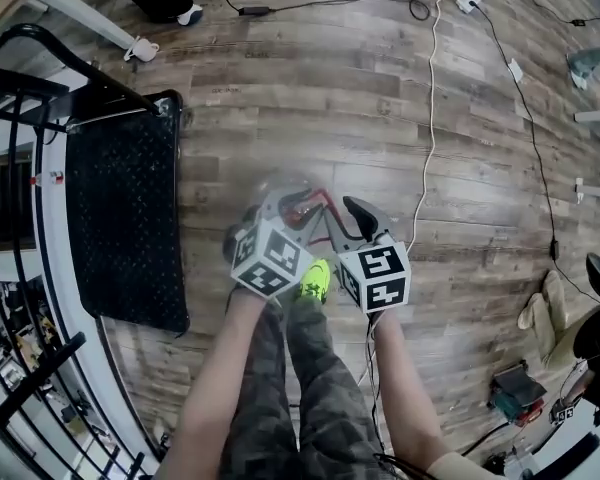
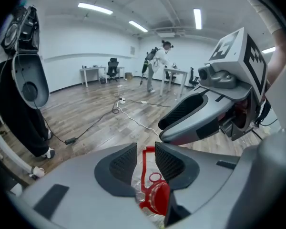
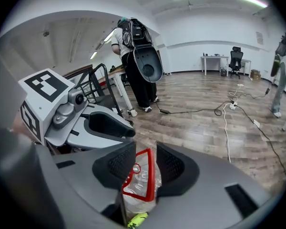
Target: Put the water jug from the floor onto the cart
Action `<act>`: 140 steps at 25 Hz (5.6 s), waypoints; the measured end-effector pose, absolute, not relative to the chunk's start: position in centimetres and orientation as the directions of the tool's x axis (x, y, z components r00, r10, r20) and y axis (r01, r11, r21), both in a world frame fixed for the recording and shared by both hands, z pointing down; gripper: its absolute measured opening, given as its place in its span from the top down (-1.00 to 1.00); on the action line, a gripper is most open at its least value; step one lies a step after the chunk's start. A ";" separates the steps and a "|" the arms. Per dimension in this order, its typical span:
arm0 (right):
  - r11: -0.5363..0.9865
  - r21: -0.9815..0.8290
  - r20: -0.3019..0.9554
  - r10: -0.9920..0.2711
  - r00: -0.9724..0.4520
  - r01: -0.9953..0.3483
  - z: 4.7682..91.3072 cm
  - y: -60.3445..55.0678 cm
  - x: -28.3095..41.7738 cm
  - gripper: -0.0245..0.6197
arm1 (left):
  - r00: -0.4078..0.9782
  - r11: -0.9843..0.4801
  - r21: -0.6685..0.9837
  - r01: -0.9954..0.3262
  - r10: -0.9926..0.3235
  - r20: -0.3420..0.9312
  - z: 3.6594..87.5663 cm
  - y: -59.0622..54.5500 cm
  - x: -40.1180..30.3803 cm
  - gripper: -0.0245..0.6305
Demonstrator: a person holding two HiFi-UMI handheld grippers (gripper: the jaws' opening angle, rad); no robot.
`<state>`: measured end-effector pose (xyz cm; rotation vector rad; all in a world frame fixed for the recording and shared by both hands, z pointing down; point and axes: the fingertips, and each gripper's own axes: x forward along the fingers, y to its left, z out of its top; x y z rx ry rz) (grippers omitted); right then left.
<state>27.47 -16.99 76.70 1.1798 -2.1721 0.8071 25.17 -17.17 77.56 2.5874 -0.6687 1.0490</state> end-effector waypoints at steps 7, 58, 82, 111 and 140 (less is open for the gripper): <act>0.445 -0.239 0.735 -0.498 -0.460 -0.863 79.3 -17.1 27.0 0.56 | 0.577 -0.909 0.047 -0.414 -0.222 0.786 80.9 -17.2 25.3 0.63; 0.499 -0.224 0.701 -0.514 -0.494 -0.837 75.3 -19.3 23.3 0.78 | 0.638 -0.856 0.039 -0.515 -0.352 0.685 74.0 -20.7 22.7 0.70; 0.584 -0.205 0.656 -0.514 -0.553 -0.786 63.5 -18.3 16.3 0.78 | 0.636 -0.778 0.015 -0.629 -0.503 0.586 61.8 -19.3 15.6 0.80; 0.748 -0.165 0.627 -0.423 -0.654 -0.643 56.0 -17.5 0.0 0.78 | 0.510 -0.615 -0.018 -0.788 -0.668 0.541 54.5 -18.2 -0.6 0.84; 0.950 -0.216 0.588 -0.057 -0.807 -0.224 55.0 -24.6 -17.0 0.79 | 0.103 -0.170 -0.068 -0.983 -0.822 0.560 53.5 -24.8 -17.9 0.84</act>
